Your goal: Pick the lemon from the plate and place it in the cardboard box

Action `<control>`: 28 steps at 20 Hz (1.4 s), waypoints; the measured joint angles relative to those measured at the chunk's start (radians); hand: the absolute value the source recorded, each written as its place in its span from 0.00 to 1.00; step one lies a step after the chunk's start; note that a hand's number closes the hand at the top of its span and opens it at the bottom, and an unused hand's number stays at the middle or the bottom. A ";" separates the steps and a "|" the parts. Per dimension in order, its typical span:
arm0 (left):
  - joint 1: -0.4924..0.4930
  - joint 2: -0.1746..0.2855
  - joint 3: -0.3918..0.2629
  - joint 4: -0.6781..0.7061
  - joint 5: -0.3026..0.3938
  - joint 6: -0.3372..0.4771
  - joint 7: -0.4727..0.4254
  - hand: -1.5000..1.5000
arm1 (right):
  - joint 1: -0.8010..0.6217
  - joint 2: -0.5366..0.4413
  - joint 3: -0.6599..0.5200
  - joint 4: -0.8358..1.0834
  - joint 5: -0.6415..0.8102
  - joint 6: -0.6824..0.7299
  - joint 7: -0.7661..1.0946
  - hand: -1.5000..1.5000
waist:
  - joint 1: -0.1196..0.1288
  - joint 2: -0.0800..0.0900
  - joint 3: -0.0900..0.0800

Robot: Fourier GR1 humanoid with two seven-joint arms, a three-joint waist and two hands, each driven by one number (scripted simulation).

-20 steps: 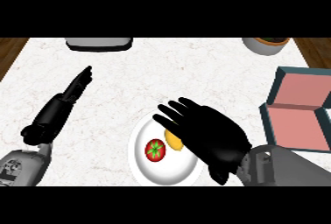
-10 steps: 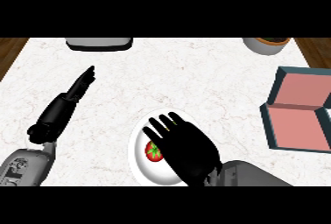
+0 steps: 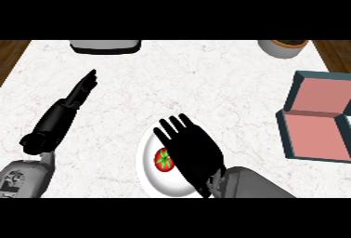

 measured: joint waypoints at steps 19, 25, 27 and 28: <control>-0.006 -0.073 0.062 -0.017 -0.069 -0.064 0.033 0.50 | 0.058 0.111 -0.089 0.240 0.256 -0.054 -0.224 0.00 | 0.000 0.000 0.000; -0.012 -0.090 0.077 -0.046 -0.079 -0.082 0.065 0.50 | 0.083 0.145 -0.105 0.284 0.342 -0.066 -0.228 0.00 | -0.001 0.000 0.000; -0.007 -0.099 0.077 -0.034 -0.092 -0.085 0.048 0.50 | 0.089 0.144 -0.116 0.306 0.368 -0.087 -0.248 0.00 | -0.001 0.000 0.000; -0.004 -0.100 0.082 -0.044 -0.094 -0.089 0.051 0.50 | 0.100 0.142 -0.119 0.296 0.380 -0.085 -0.253 0.00 | -0.001 0.000 0.000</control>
